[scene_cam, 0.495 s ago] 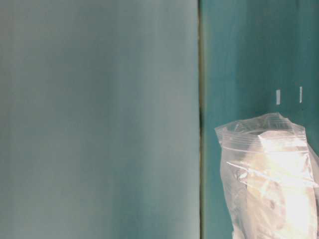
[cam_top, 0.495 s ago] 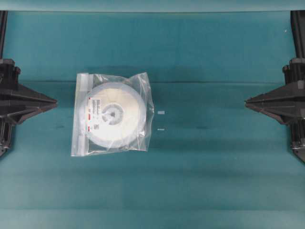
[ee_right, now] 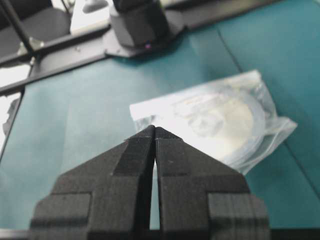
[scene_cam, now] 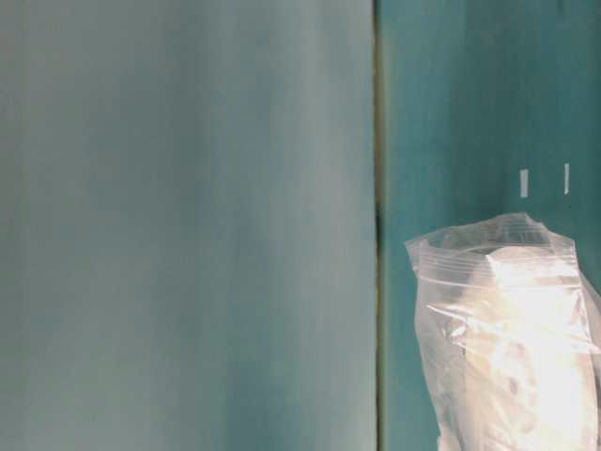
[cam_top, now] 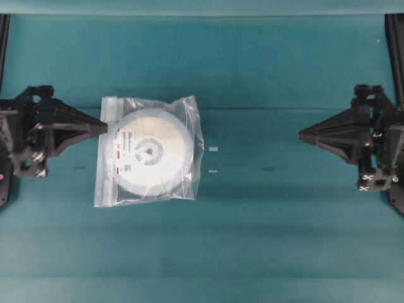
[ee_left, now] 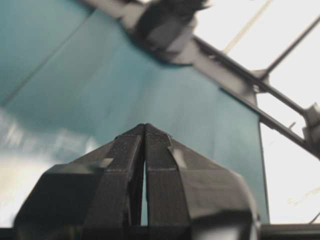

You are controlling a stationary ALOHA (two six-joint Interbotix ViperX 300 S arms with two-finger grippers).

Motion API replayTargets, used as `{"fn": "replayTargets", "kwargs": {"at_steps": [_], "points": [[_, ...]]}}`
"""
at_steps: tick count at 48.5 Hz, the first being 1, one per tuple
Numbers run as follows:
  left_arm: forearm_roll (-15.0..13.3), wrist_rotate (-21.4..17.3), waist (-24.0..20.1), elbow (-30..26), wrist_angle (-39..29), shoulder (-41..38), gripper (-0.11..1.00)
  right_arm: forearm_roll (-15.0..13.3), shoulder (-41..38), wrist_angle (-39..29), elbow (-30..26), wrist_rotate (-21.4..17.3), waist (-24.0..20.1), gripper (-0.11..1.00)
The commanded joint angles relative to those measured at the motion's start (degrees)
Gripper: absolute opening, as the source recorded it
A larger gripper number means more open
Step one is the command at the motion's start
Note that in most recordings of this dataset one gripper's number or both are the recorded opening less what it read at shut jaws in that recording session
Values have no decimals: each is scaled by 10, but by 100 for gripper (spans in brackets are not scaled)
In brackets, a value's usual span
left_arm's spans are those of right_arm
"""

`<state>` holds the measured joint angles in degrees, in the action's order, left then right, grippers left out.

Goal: Take out the reel from the clear zip bag.
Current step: 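Move the left gripper to the bag's left edge and pinch it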

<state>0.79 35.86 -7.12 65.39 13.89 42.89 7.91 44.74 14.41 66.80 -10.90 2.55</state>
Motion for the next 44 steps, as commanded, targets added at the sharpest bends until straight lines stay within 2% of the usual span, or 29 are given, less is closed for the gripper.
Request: {"fn": "replayTargets", "kwargs": {"at_steps": [1, 8, 11, 19, 28, 31, 34, 37, 44], "points": [[1, 55, -26, 10, -19, -3, -1, 2, -16, 3, -16, -9, 2, 0], [1, 150, -69, 47, -69, -3, -1, 2, -24, 3, -18, -10, 2, 0], [3, 171, -80, 59, -95, -4, -1, 2, -24, 1, -17, -10, 2, 0], [5, 173, -88, 92, -120, -16, -1, 3, -25, -1, -17, -10, 2, 0], [4, 176, -90, 120, -79, -40, -1, 4, -25, -2, -17, -10, 2, 0], [5, 176, -90, 125, -68, -49, 2, 4, -26, -2, -17, -10, 2, 0], [4, 176, -91, 127, -65, -62, 10, 4, -26, -3, -17, -10, 2, 0], [4, 176, -91, 127, -65, -79, 23, 4, -26, -3, -17, -10, 2, 0], [5, 176, -91, 118, -62, -120, 65, 5, -25, -3, -17, -11, 2, 0]]}}
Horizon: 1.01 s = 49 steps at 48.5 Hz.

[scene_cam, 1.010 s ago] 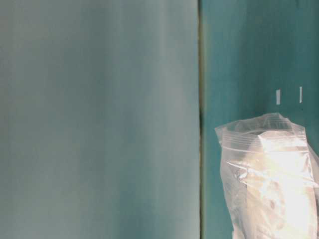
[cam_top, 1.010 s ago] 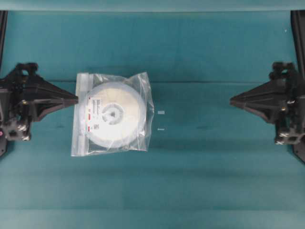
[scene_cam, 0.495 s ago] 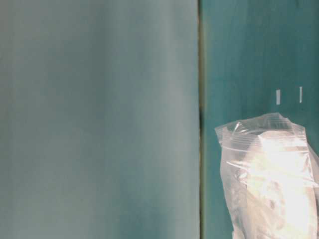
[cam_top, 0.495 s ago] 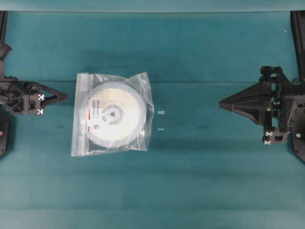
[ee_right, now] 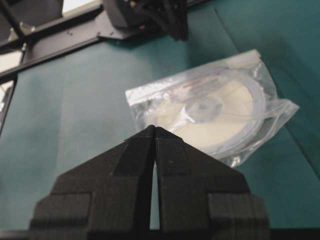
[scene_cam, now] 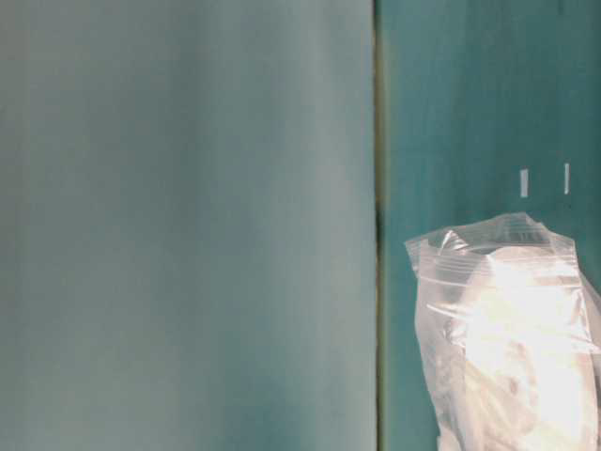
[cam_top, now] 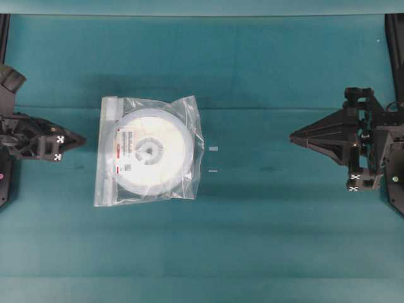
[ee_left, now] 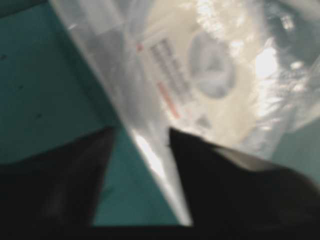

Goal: Take out the reel from the clear zip bag.
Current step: 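Move the left gripper to the bag's left edge and pinch it, then reach the right gripper toward the bag's open right side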

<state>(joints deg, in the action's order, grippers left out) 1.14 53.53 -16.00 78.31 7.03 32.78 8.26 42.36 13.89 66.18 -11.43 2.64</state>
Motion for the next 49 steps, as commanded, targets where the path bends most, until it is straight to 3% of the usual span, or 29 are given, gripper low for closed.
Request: {"fn": "replayTargets", "kwargs": {"at_steps": [1, 5, 8, 14, 23, 35, 49], "points": [[2, -1, -2, -13, 6, -24, 71, 2, -3, 3, -11, -5, 1, 0], [2, -1, -2, -18, 14, -43, 91, 2, -3, 2, -11, -5, 1, 0], [2, -2, -2, -18, 33, -56, 98, 2, -3, -1, -11, -5, 1, 0], [1, -2, -2, -11, 93, -90, 90, 2, -3, -9, -11, -5, 1, 0], [2, 0, -2, -14, 162, -147, 90, 2, -3, -16, -11, -5, 1, 0], [2, 1, -2, -29, 197, -217, 90, 2, -3, -16, -11, -5, 1, 0], [1, 2, -2, -30, 224, -242, 90, 2, -3, -16, -11, -5, 1, 0]]}}
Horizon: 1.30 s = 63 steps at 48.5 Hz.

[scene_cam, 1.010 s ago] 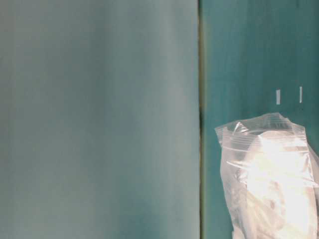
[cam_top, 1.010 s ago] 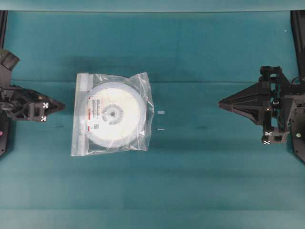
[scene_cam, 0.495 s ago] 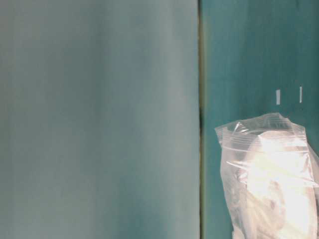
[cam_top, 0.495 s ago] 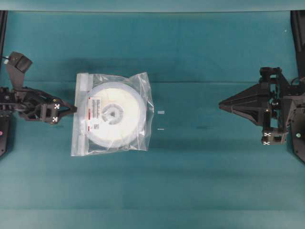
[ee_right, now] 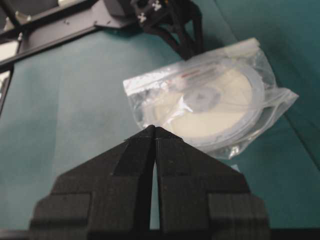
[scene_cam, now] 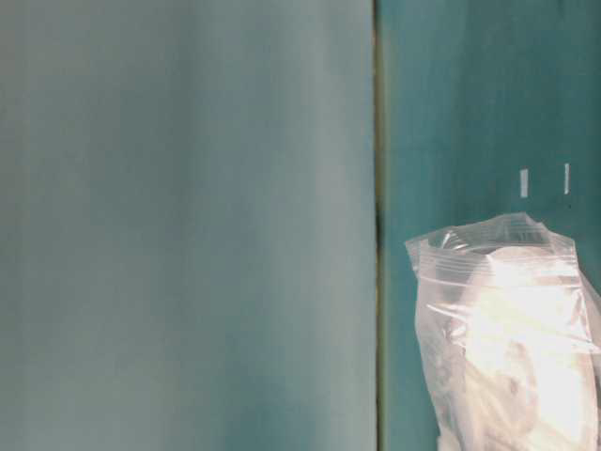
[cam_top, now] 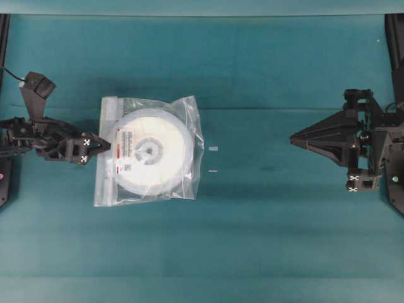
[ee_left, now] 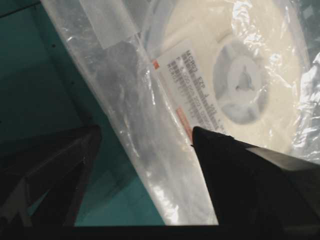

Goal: Take out the reel from the clear zip bag.
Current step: 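Reach the right gripper toward the bag's open right side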

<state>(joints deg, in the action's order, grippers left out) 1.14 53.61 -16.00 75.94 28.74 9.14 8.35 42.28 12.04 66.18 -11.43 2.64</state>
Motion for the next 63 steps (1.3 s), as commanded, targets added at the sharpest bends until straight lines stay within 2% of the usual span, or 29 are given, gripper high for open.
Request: {"fn": "replayTargets", "kwargs": {"at_steps": [1, 22, 28, 33, 44, 49, 52, 57, 63], "points": [[1, 1, -2, -7, 8, -6, 90, 1, -2, 3, -11, -5, 1, 0], [1, 1, -2, -13, 10, -11, 90, 1, -2, 3, -11, -5, 1, 0], [1, 1, -2, -14, 9, -11, 86, 1, -2, 3, -11, -5, 1, 0], [1, 1, -2, -14, 3, -11, 74, 1, -2, 3, -11, -5, 1, 0], [2, -7, -2, -17, -16, -11, 22, 1, 0, 3, -11, -5, 1, 0], [1, -14, -2, -17, -21, -11, 5, 1, -1, 3, -11, -8, 1, 0], [1, -17, -2, -18, -21, -11, 0, 5, -3, 3, -11, -16, 1, 0], [1, -17, -2, -18, -22, -11, 0, 21, -18, -11, -15, -53, 1, 0], [1, -18, -1, -18, -22, -11, 0, 49, -63, -50, -26, -116, 3, 0]]}}
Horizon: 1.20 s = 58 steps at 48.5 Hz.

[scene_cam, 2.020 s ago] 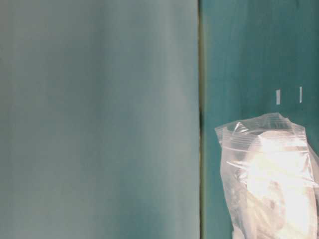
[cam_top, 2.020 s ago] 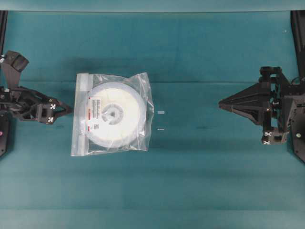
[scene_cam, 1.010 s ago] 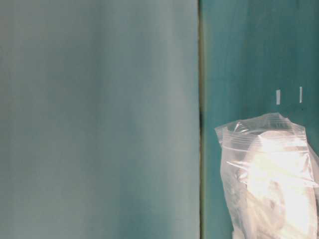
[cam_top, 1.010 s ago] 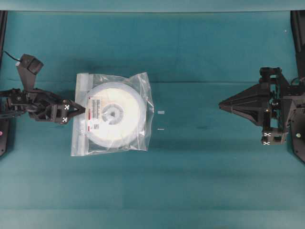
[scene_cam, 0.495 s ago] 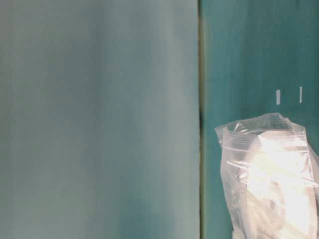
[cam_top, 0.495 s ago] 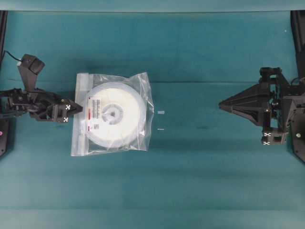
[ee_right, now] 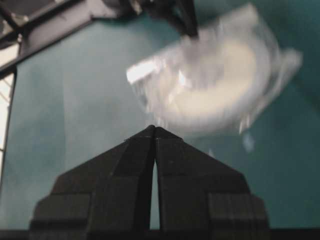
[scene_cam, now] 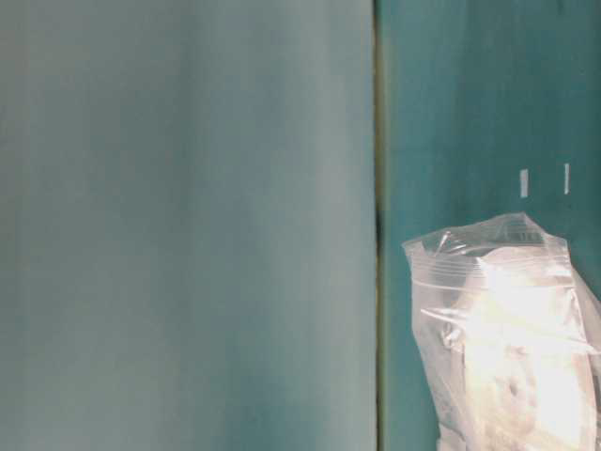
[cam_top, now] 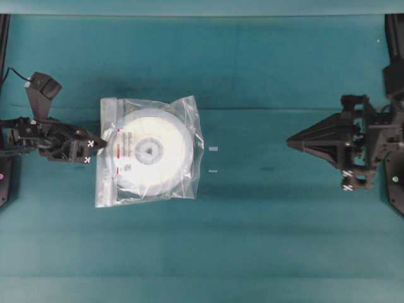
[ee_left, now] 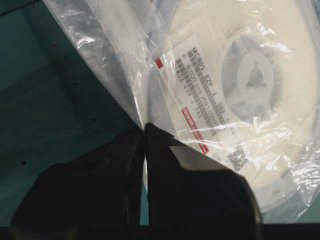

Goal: Take out the reel from the clear zip bag.
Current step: 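Reach the right gripper toward the bag's open right side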

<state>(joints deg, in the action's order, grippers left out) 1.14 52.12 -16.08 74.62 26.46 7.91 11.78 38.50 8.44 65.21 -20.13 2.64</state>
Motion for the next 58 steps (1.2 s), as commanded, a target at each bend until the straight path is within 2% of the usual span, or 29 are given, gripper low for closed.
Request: {"fn": "replayTargets", "kwargs": {"at_steps": [1, 9, 15, 18, 25, 28, 31, 38, 58], "points": [[1, -3, -1, -5, 1, 1, 0, 18, -34, -19, -19, -41, 4, 0], [1, -3, -1, -5, 1, 2, 0, 23, -127, -32, -63, -110, 10, 1], [2, -3, 0, -5, 1, 2, 0, 25, -192, -31, -102, -141, 18, 12], [2, -3, -1, -5, 1, 2, 0, 33, -223, -31, -125, -156, 23, 24], [2, -3, -1, -5, 1, 2, 0, 47, -299, -31, -178, -198, 32, 65], [2, -3, -1, -5, 1, 2, 0, 46, -324, -31, -197, -201, 31, 80], [1, -3, -1, -5, 0, 1, 0, 46, -346, -31, -212, -204, 30, 91], [1, -3, -1, -6, -7, 1, 0, 47, -390, -31, -234, -205, 32, 85], [1, -3, -1, -6, -10, 1, 0, 49, -461, -35, -283, -212, 39, 85]]}}
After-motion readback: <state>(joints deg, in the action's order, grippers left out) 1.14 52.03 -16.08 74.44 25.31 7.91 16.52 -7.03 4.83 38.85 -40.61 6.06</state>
